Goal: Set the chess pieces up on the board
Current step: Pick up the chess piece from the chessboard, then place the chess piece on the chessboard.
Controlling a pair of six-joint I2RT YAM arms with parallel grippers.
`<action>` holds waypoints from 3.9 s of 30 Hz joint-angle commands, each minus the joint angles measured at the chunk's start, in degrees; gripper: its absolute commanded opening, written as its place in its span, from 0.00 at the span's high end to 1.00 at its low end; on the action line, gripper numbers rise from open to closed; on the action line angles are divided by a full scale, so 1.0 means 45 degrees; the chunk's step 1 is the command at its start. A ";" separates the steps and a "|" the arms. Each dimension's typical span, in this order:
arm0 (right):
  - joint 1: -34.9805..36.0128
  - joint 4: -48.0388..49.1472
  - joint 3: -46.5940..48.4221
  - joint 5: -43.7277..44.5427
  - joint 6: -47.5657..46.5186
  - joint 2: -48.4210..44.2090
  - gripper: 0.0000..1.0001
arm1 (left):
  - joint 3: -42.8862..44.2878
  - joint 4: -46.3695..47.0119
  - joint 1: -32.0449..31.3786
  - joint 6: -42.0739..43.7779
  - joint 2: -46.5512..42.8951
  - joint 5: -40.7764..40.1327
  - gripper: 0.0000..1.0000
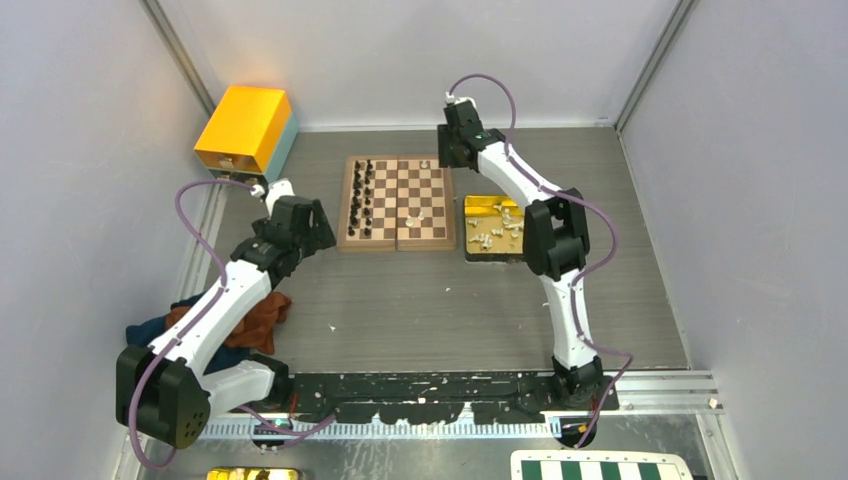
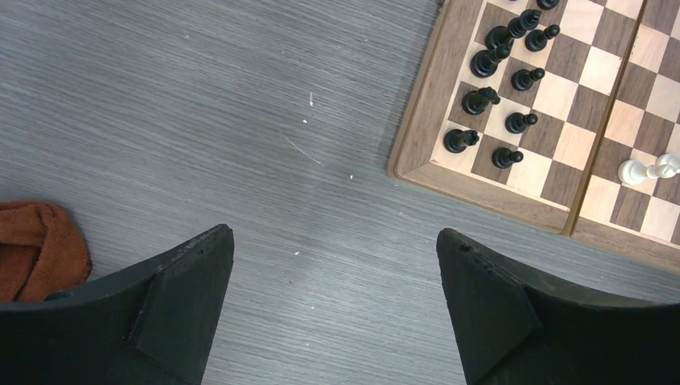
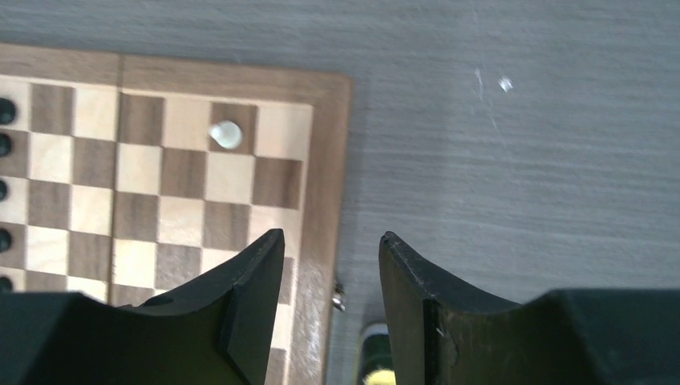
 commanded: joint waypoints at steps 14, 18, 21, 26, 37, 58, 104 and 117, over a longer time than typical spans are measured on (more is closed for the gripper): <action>0.1472 -0.0404 -0.5114 -0.0728 0.0331 -0.4830 0.51 | -0.0046 0.0592 0.0209 -0.0375 -0.0349 0.0666 0.03; 0.1858 -0.0619 -0.5210 -0.0932 0.0203 -0.4765 0.52 | -0.0173 0.0527 0.0209 -0.0368 -0.0555 0.0750 0.03; 0.2042 -0.0657 -0.5093 -0.1223 0.0212 -0.4536 0.53 | -0.0272 0.0486 0.0209 -0.0380 -0.0724 0.0807 0.03; 0.2268 -0.0830 -0.4491 -0.1329 0.0242 -0.3863 0.54 | -0.0552 0.0397 0.0209 -0.0605 -0.1111 0.0962 0.03; 0.2326 -0.1052 -0.3417 -0.1625 0.0368 -0.2560 0.56 | -0.0669 0.0094 0.0209 -0.0624 -0.1732 0.0889 0.04; 0.2356 -0.1423 -0.2280 -0.1782 0.0403 -0.1287 0.59 | -0.0803 0.0266 0.0201 -0.0429 -0.1843 0.0851 0.04; 0.1365 -0.3379 0.3593 -0.0688 0.0256 0.1768 0.99 | -0.0689 -0.0040 0.0190 -0.0005 -0.2324 0.0563 0.03; 0.1126 -0.3518 0.5340 -0.0705 0.0438 0.3011 0.99 | -0.0668 -0.0164 0.0190 0.0101 -0.2368 0.0558 0.04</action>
